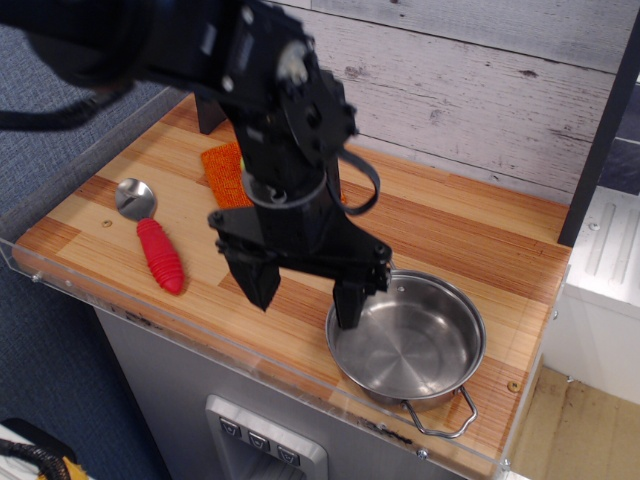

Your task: Place the pot to the right of the orange towel

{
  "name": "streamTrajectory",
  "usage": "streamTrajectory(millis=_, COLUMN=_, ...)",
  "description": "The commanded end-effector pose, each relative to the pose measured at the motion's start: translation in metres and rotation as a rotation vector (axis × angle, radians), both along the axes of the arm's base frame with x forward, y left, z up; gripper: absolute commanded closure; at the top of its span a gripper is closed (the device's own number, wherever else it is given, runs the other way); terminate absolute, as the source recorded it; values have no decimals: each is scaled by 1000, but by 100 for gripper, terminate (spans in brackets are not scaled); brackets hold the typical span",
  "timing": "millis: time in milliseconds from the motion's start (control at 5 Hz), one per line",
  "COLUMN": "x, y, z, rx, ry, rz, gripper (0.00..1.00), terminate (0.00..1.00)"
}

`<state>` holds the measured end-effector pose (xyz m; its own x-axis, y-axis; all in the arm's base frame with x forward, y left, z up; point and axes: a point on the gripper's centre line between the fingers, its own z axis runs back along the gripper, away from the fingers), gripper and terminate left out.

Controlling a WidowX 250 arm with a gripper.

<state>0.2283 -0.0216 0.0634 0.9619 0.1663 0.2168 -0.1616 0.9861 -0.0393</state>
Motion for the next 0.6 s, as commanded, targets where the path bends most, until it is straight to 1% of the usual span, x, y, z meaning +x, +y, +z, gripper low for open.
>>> streamTrajectory(millis=0, x=14, y=-3, z=-19, rx=-33, ry=-71, rz=8, gripper=0, terminate=0)
streamTrajectory(millis=200, x=18, y=-2, z=-30, rx=-35, ry=-65, rz=46, gripper=0, terminate=0)
streamTrajectory(millis=400, x=23, y=-4, z=-46, rx=-34, ry=-25, rz=60, gripper=0, terminate=0)
